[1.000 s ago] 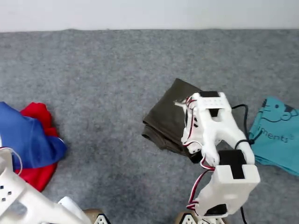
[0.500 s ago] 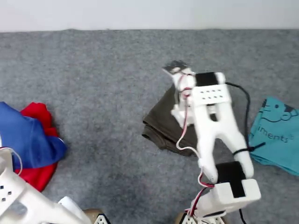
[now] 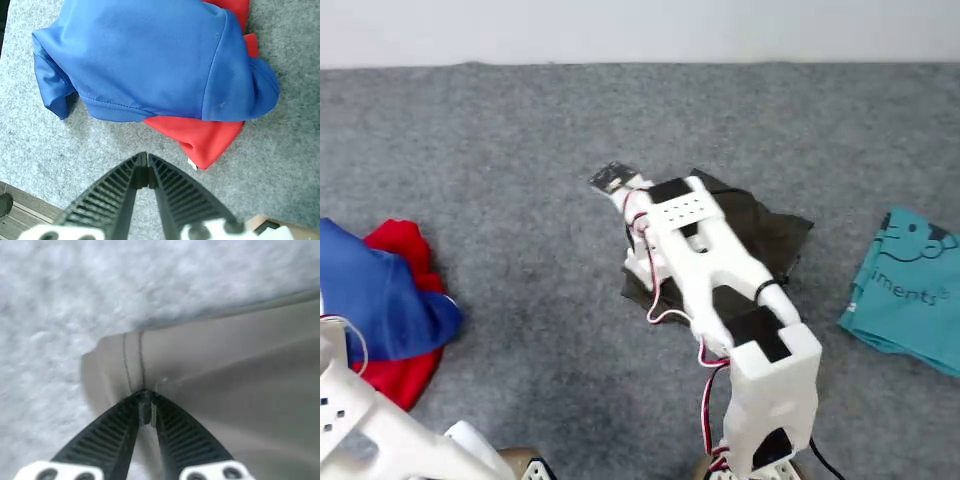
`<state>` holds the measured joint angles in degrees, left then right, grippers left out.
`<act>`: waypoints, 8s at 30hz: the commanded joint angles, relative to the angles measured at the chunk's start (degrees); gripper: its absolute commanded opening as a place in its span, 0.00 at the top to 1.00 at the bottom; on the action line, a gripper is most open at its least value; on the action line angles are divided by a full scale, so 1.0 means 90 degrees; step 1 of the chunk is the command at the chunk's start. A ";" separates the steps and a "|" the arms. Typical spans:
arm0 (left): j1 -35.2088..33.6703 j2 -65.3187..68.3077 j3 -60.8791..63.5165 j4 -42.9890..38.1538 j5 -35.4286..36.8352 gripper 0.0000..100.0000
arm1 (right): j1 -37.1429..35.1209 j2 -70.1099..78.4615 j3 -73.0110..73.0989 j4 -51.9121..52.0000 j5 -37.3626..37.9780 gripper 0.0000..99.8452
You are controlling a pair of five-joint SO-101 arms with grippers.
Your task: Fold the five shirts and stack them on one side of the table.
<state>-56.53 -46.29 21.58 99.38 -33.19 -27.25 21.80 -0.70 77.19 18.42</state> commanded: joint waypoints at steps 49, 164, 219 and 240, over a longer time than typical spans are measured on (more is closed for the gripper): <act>0.0020 -0.0147 0.0103 0.0117 -0.0088 0.98 | 0.2750 -0.4459 0.3575 -0.1861 -0.3839 0.66; 0.0020 -0.0137 0.0142 0.0127 -0.0098 0.98 | 0.7653 -0.2672 -0.0371 -0.0415 0.1905 1.00; 0.0020 -0.0137 0.0151 0.0127 -0.0107 0.98 | 0.7106 -0.0669 0.1582 -0.6764 0.2100 0.99; 0.0020 -0.0137 0.0151 0.0127 -0.0107 0.98 | 0.8640 -0.0874 0.1612 -0.6589 0.2764 0.99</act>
<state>-56.53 -46.73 23.34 99.38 -33.63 46.51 15.91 15.21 17.67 41.89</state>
